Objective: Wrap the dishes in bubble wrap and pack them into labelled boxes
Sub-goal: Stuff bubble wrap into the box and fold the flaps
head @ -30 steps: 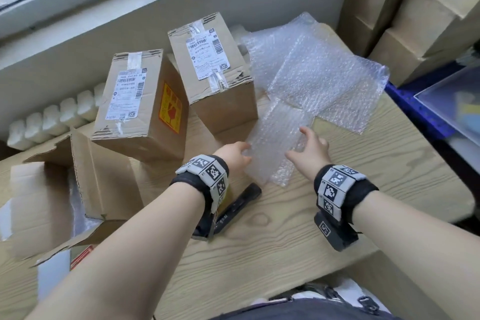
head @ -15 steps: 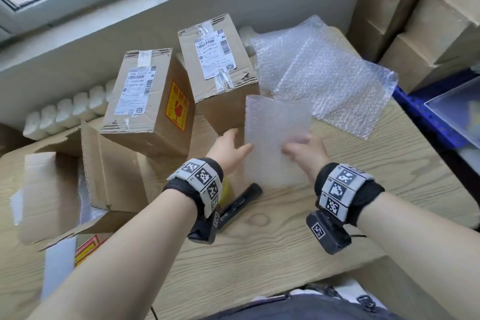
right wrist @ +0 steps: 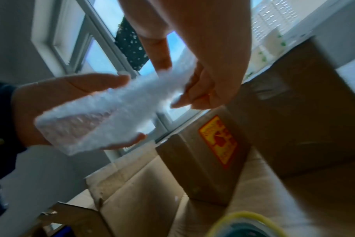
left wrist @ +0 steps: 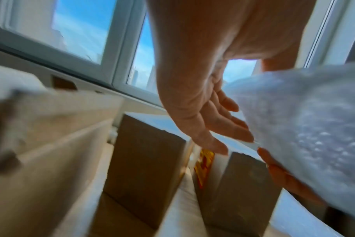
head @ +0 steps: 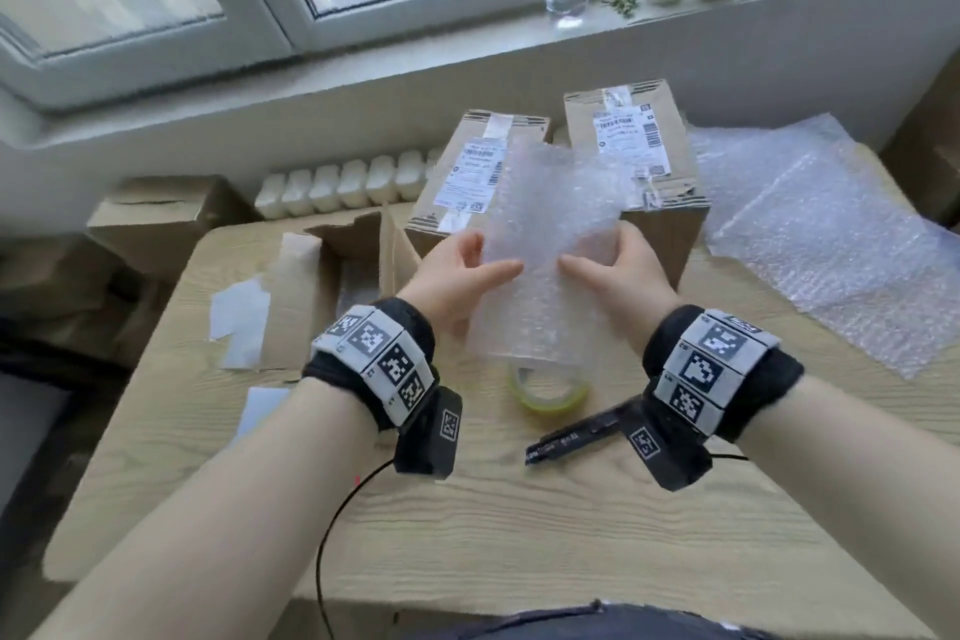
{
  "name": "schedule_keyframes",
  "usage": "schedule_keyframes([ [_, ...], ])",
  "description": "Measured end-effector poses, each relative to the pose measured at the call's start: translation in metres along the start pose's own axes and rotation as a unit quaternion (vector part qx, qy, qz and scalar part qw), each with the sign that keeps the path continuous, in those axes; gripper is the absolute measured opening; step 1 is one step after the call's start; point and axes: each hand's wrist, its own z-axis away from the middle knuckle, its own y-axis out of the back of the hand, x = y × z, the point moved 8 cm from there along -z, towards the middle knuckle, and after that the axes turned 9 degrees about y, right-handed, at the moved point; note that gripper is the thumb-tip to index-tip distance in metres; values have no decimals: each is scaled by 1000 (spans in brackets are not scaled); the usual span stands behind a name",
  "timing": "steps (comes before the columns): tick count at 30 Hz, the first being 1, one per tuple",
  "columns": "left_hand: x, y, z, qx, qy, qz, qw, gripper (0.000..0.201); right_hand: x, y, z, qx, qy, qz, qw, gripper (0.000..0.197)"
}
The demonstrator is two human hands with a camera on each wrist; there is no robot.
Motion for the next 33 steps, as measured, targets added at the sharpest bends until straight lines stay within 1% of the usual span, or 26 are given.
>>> schedule_keyframes([
  [2, -4, 48, 9, 97, -15, 0, 995, 22, -16, -32, -3, -23, 20, 1, 1000, 63],
  [3, -7, 69, 14, 134, -17, 3, 991, 20, -24, -48, -4, -40, 31, -10, 999, 66],
  [5, -16, 106, 24, 175, -11, 26, 984, 26, -41, -82, -2, -75, 67, -13, 995, 72],
  [6, -22, 121, 29, 189, -10, 31, 981, 32, -51, -98, 0, -90, 92, 8, 992, 74],
  [7, -28, 136, 33, 204, -7, 26, 979, 37, -57, -114, 1, -101, 118, 41, 987, 72],
  [8, -34, 149, 37, 217, -9, 18, 976, 40, -64, -129, 2, -110, 142, 81, 980, 66],
  [9, -40, 161, 41, 227, -11, 7, 974, 41, -68, -144, 1, -118, 159, 122, 973, 55],
  [11, -52, 180, 46, 245, -14, -27, 969, 41, -72, -176, 0, -143, 166, 204, 954, 33],
  [12, -58, 188, 47, 251, -12, -49, 967, 41, -71, -192, 0, -159, 162, 246, 942, 29],
  [14, -72, 199, 47, 253, 6, -98, 962, 43, -67, -222, 1, -199, 151, 323, 913, 27],
  [15, -79, 202, 46, 245, 22, -126, 961, 46, -62, -236, 3, -227, 142, 365, 892, 27],
  [17, -93, 201, 41, 209, 47, -189, 958, 49, -51, -260, 12, -295, 118, 456, 831, 21],
  [19, -102, 193, 33, 158, 54, -260, 951, 44, -37, -270, 17, -325, 81, 538, 774, 30],
  [20, -105, 188, 28, 134, 55, -294, 945, 42, -31, -272, 19, -329, 66, 563, 755, 33],
  [21, -106, 183, 24, 114, 56, -322, 938, 42, -28, -274, 20, -333, 61, 583, 739, 33],
  [22, -106, 180, 20, 101, 51, -346, 932, 42, -25, -275, 18, -330, 56, 596, 730, 33],
  [24, -103, 174, 13, 94, 39, -377, 921, 42, -19, -277, 12, -321, 46, 617, 716, 32],
  [25, -102, 172, 10, 93, 31, -390, 916, 41, -19, -279, 11, -323, 46, 628, 707, 29],
  [26, -101, 170, 7, 92, 21, -410, 907, 39, -20, -281, 7, -317, 46, 622, 715, 21],
  [27, -101, 168, 5, 92, 9, -437, 895, 36, -23, -281, 3, -308, 47, 605, 733, 16],
  [29, -99, 167, 4, 111, -15, -503, 857, 35, -26, -283, -2, -285, 52, 573, 767, 24],
  [31, -96, 167, 3, 127, -43, -555, 821, 33, -29, -286, -7, -253, 72, 563, 784, 28],
  [32, -96, 166, 2, 120, -49, -572, 810, 32, -26, -286, -10, -239, 77, 560, 790, 29],
  [33, -97, 165, 0, 105, -51, -581, 805, 32, -23, -289, -11, -240, 75, 555, 793, 29],
])
